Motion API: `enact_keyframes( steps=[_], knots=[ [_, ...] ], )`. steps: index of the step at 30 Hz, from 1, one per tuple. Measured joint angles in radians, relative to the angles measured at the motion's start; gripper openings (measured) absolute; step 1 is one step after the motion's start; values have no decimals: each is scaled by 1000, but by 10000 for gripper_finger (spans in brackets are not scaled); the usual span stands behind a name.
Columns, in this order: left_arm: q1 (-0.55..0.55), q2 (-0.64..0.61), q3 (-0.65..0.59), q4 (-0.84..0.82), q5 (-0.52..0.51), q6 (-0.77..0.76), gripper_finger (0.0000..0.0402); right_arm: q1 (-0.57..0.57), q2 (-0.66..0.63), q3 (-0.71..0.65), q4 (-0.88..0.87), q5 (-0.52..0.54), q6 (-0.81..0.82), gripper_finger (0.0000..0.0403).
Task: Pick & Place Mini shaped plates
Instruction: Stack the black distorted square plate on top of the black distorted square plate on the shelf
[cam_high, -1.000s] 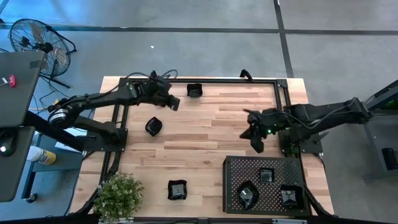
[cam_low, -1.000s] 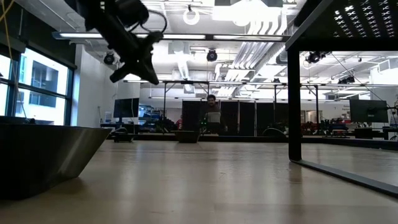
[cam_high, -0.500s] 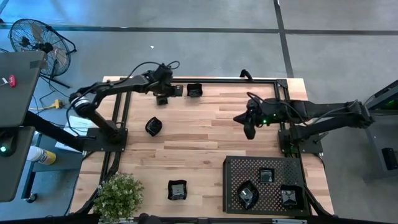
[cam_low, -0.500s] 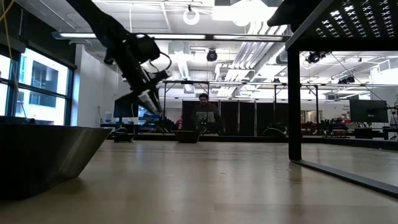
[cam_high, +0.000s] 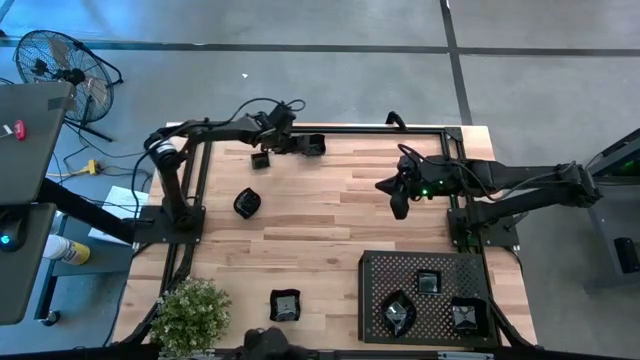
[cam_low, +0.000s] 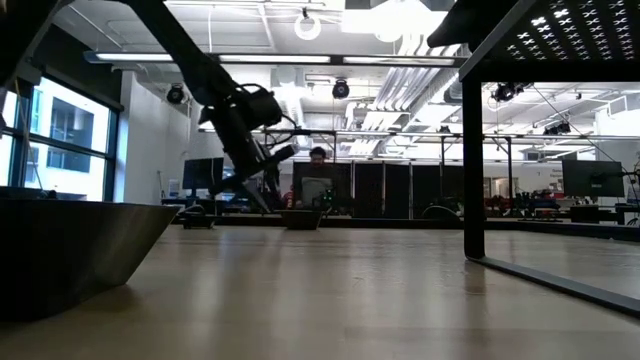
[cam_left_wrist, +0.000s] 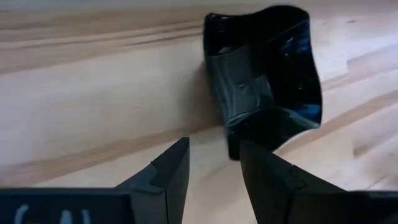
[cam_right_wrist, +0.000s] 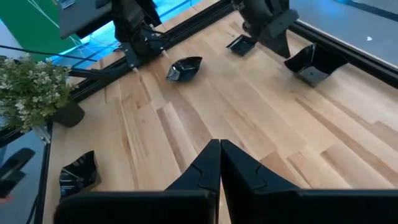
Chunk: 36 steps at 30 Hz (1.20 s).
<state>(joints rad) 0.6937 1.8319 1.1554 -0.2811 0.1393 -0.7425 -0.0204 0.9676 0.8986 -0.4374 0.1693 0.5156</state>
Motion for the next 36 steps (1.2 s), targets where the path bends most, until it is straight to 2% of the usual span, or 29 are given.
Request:
enact_keyframes(
  steps=[9, 13, 18, 21, 30, 36],
  knots=[
    [0, 66, 10, 58, 34, -14, 131, 0, 0, 0, 0, 19, 4, 2],
    [0, 67, 10, 56, 31, -12, 93, 0, 0, 0, 0, 20, 4, 6],
    [0, 67, 10, 54, 42, 28, 19, 0, 0, 0, 1, 23, 4, 2],
    [0, 65, 10, 53, 55, 31, 8, 0, 0, 0, 1, 23, 6, 3],
    [-9, -73, 9, 9, 34, 63, 4, 1, 0, 0, 2, 18, 8, 2],
    [-89, -204, 9, -36, -2, 108, 2, 1, 0, 1, 2, 15, 25, 6]
  ],
)
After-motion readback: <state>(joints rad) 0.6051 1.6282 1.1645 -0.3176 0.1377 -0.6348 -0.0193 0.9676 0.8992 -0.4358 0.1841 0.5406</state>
